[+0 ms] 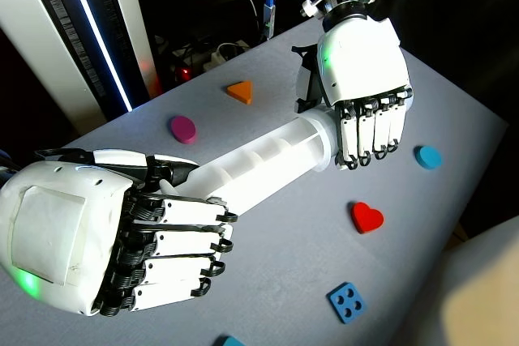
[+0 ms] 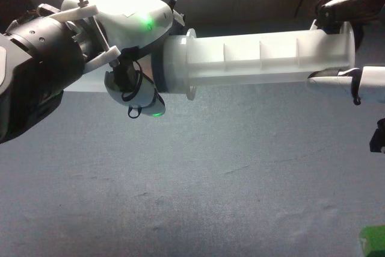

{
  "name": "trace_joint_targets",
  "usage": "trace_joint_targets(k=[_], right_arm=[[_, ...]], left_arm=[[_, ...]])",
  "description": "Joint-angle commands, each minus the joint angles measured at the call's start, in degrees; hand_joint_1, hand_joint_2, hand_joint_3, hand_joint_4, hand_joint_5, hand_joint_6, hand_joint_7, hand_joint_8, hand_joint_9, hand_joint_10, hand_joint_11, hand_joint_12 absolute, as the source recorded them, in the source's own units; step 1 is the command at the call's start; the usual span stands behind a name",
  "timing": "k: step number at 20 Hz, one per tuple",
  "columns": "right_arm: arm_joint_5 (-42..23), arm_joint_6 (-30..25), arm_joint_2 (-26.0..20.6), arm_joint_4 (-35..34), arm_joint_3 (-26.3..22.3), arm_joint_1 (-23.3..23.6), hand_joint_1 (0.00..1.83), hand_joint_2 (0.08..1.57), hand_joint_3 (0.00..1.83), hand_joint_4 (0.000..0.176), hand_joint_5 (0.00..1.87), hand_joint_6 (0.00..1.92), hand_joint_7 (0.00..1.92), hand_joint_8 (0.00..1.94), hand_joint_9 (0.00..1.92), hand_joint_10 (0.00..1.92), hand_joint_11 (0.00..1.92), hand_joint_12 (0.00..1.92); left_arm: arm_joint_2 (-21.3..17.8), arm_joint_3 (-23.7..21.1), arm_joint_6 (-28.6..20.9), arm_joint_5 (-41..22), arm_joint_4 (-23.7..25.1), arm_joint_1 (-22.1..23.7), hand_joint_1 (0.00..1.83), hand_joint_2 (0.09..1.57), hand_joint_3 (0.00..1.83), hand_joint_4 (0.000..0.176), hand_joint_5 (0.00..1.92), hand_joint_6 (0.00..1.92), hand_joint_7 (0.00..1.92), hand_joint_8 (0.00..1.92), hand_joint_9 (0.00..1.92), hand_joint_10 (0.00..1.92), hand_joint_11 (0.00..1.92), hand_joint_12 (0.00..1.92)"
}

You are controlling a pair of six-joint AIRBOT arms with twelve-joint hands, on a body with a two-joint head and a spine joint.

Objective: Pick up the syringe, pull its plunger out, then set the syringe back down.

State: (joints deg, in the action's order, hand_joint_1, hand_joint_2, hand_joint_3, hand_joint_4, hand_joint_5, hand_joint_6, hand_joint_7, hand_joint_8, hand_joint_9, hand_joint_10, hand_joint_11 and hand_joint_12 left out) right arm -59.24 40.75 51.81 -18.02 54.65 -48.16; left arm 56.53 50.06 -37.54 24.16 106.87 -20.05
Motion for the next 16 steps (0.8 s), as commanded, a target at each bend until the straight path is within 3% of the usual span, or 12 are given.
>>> trace_joint_targets(k=[1, 2, 3, 4, 5, 7, 9, 10, 12, 16], right_arm=[[-8.4, 0.2, -0.4, -1.5, 0.3, 0.2, 1.37, 1.13, 0.0, 0.0, 0.82, 1.1, 0.97, 0.91, 0.91, 1.3, 0.76, 1.26], [-8.4, 0.2, -0.4, -1.5, 0.3, 0.2, 1.37, 1.13, 0.0, 0.0, 0.82, 1.1, 0.97, 0.91, 0.91, 1.3, 0.76, 1.26], [-8.4, 0.2, -0.3, -1.5, 0.3, 0.2, 1.15, 1.18, 0.0, 0.0, 0.82, 1.2, 0.82, 0.56, 0.75, 0.69, 0.63, 1.22], [-8.4, 0.2, -0.2, -1.5, 0.3, 0.2, 1.15, 1.12, 0.0, 0.0, 0.68, 0.57, 0.79, 0.31, 0.71, 0.53, 0.57, 1.19], [-8.4, 0.3, -0.1, -1.5, 0.2, 0.2, 1.11, 1.1, 0.0, 0.0, 0.6, 0.22, 0.69, 0.12, 0.63, 0.33, 0.44, 1.14], [-8.2, 0.4, 0.1, -1.5, 0.0, 0.2, 1.05, 1.08, 0.0, 0.0, 0.56, 0.02, 0.61, 0.01, 0.58, 0.12, 0.28, 1.11], [-7.8, 0.5, 0.1, -1.5, -0.3, 0.2, 1.01, 1.07, 0.0, 0.0, 0.52, 0.0, 0.56, 0.0, 0.54, 0.08, 0.23, 1.09], [-7.4, 0.5, 0.1, -1.5, -0.5, 0.2, 0.95, 1.03, 0.0, 0.0, 0.4, 0.0, 0.39, 0.0, 0.38, 0.01, 0.07, 1.06], [-6.6, 0.5, -0.1, -1.1, -0.7, 0.1, 0.88, 1.01, 0.0, 0.0, 0.29, 0.0, 0.26, 0.0, 0.28, 0.0, 0.01, 1.01], [-1.3, 0.2, -2.2, -0.5, -2.3, 0.0, 0.74, 0.89, 0.0, 0.0, 0.13, 0.0, 0.09, 0.0, 0.09, 0.0, 0.0, 0.55]], left_arm=[[-0.7, -0.2, 1.8, 2.4, 3.4, 0.2, 1.36, 1.16, 0.0, 0.0, 0.89, 1.11, 0.85, 1.1, 0.8, 1.38, 0.77, 1.18], [-0.7, -0.3, 1.8, 2.3, 3.4, 0.1, 1.36, 1.16, 0.0, 0.0, 0.89, 1.11, 0.85, 1.1, 0.8, 1.38, 0.77, 1.18], [-0.7, -0.4, 1.8, 2.3, 3.4, -0.1, 1.36, 1.16, 0.0, 0.0, 0.87, 1.11, 0.87, 1.09, 0.82, 1.37, 0.78, 1.17], [-0.8, -0.5, 1.8, 2.3, 3.4, -0.2, 1.36, 1.16, 0.0, 0.0, 0.86, 1.12, 0.87, 1.1, 0.82, 1.37, 0.78, 1.17], [-0.8, -0.6, 1.8, 2.3, 3.4, -0.2, 1.36, 1.16, 0.0, 0.0, 0.86, 1.11, 0.87, 1.1, 0.82, 1.38, 0.78, 1.18], [-0.7, -0.6, 1.8, 2.3, 3.4, -0.3, 1.36, 1.16, 0.0, 0.0, 0.86, 1.1, 0.87, 1.09, 0.83, 1.37, 0.79, 1.18], [-0.8, -0.6, 1.8, 2.3, 3.4, -0.3, 1.36, 1.16, 0.0, 0.0, 0.86, 1.1, 0.87, 1.09, 0.83, 1.37, 0.79, 1.18], [-0.8, -0.6, 1.8, 2.3, 3.4, -0.3, 1.36, 1.17, 0.0, 0.0, 0.79, 1.14, 0.88, 1.12, 0.83, 1.39, 0.8, 1.19], [-0.8, -0.7, 1.8, 2.3, 3.4, -0.5, 1.36, 1.17, 0.0, 0.0, 0.83, 1.11, 0.84, 1.15, 0.82, 1.4, 0.79, 1.21], [-0.8, -0.9, 1.3, 2.3, 3.4, -1.1, 1.34, 1.18, 0.0, 0.0, 0.78, 1.12, 0.83, 1.2, 0.85, 1.4, 0.8, 1.2]])
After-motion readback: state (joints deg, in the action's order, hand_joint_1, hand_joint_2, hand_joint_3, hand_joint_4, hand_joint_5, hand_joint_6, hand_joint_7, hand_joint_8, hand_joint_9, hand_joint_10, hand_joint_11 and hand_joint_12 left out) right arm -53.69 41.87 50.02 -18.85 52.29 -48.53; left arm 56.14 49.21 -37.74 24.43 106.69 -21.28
